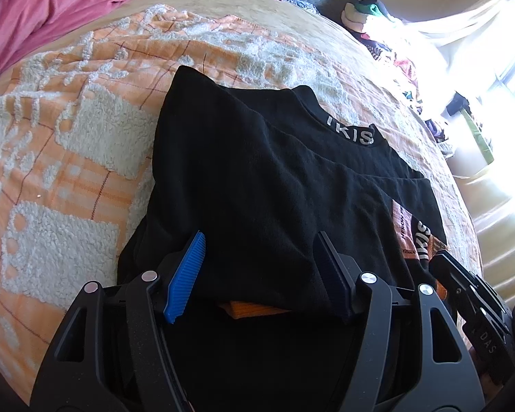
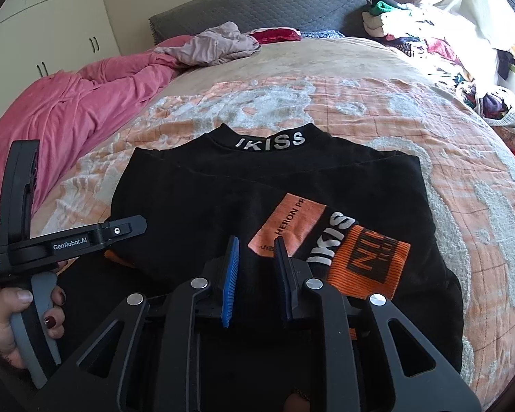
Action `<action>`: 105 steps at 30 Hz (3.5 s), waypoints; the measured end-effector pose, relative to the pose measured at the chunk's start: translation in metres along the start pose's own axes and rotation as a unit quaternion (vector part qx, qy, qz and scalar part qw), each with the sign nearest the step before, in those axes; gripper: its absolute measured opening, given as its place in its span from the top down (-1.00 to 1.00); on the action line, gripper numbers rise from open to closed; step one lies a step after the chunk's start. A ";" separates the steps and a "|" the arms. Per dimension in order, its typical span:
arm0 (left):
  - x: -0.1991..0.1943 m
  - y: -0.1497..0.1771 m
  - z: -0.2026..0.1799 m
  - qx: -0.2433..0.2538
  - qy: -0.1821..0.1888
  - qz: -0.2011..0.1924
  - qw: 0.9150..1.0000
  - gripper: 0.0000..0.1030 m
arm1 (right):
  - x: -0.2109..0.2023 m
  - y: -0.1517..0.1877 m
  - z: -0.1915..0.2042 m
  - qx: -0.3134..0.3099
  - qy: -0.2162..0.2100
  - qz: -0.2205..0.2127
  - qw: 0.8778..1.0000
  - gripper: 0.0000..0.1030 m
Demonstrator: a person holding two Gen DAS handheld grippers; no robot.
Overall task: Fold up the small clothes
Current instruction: 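Open the right gripper and withdraw both grippers from the folded sleeves, then move both grippers toward the sweatshirt hem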
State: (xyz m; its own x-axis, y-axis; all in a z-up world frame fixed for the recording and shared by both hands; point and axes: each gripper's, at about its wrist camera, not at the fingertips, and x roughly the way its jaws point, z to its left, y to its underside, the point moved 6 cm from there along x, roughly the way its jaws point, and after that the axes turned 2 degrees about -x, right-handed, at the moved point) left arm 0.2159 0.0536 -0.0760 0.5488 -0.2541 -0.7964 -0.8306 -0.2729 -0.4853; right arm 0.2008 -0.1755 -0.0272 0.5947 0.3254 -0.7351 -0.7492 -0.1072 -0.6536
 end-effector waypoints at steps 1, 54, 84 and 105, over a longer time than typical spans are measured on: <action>0.000 0.001 0.000 0.001 0.000 0.000 1.000 -0.12 | 0.001 0.001 -0.002 0.005 -0.003 0.004 1.000 0.46; -0.061 0.008 -0.009 0.021 -0.016 -0.053 0.998 -0.49 | -0.068 0.004 -0.015 0.040 0.016 -0.051 0.998 -0.75; -0.109 0.025 -0.003 0.041 -0.028 -0.092 0.995 -0.81 | -0.103 0.019 -0.008 0.033 0.024 -0.067 0.997 -0.78; -0.118 0.061 0.039 0.023 -0.034 -0.076 0.996 -0.81 | -0.115 0.061 -0.012 0.025 0.046 -0.043 0.998 -0.78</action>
State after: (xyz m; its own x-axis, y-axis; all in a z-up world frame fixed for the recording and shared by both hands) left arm 0.0963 0.1030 -0.0258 0.6618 -0.1495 -0.7346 -0.7431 -0.2605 -0.6164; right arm 0.0902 -0.2309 0.0146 0.6798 0.2436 -0.6917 -0.7066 -0.0348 -0.7067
